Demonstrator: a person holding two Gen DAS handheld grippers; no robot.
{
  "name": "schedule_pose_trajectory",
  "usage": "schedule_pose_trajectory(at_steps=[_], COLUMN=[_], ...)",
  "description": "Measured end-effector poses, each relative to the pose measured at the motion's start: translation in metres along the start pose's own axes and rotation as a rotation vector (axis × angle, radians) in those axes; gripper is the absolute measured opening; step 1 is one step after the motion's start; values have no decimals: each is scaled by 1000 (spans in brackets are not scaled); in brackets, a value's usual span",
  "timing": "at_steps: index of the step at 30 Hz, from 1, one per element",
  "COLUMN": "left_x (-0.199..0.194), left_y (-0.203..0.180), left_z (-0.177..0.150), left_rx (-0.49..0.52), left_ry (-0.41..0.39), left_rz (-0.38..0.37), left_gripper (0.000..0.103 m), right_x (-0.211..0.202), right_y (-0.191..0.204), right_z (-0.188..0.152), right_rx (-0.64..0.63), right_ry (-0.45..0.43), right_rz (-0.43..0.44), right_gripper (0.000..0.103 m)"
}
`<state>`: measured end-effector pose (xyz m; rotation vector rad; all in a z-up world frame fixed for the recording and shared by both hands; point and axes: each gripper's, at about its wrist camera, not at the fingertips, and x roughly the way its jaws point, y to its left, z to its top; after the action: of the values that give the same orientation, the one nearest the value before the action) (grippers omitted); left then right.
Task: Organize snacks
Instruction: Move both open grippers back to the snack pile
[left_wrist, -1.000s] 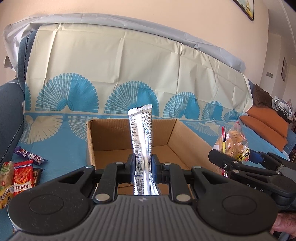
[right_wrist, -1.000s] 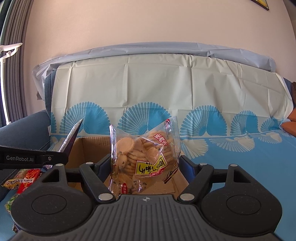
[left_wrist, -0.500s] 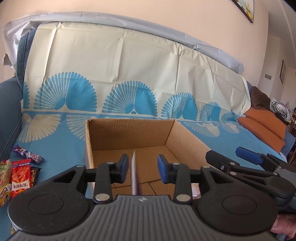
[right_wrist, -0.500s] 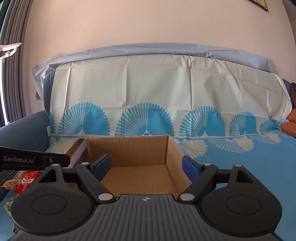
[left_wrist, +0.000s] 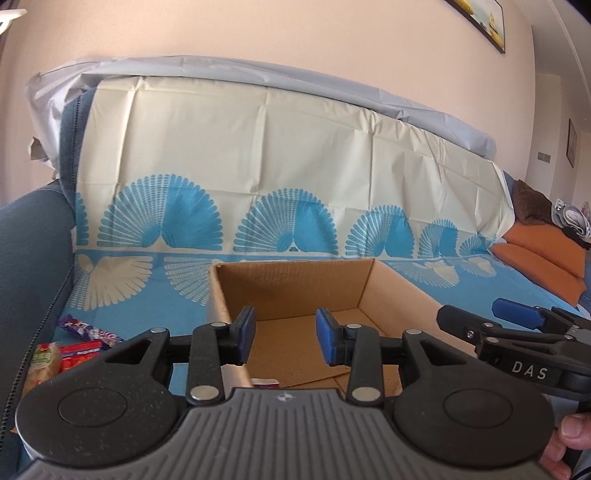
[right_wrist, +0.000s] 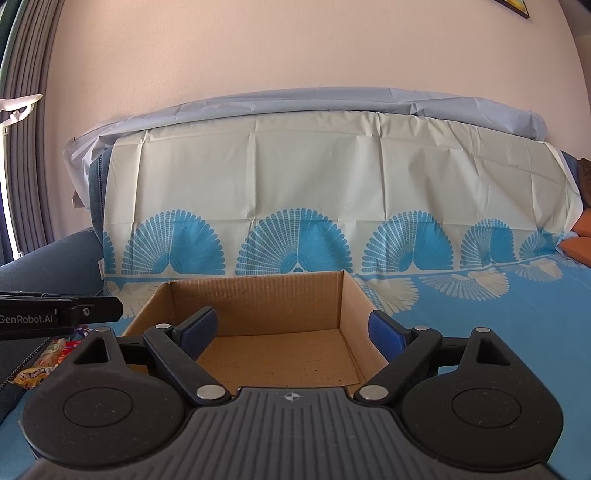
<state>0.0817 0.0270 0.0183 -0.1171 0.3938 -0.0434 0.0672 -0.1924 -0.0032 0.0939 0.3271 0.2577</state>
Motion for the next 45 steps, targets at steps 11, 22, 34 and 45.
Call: schedule_pose_trajectory(at_steps=[11, 22, 34, 45], left_x=[-45, -72, -69, -56], left_y=[50, 126, 160, 212], left_z=[0, 0, 4, -5], left_rx=[51, 49, -94, -231], left_ry=[53, 96, 138, 243], left_rz=[16, 155, 207, 325], left_gripper=[40, 26, 26, 25], right_x=[-16, -24, -22, 5], right_y=[37, 113, 181, 216], right_z=[5, 2, -15, -37], right_rx=[34, -59, -110, -119], right_ry=[-21, -9, 81, 218], right_rz=[61, 212, 405, 496], right_gripper=[90, 81, 56, 62])
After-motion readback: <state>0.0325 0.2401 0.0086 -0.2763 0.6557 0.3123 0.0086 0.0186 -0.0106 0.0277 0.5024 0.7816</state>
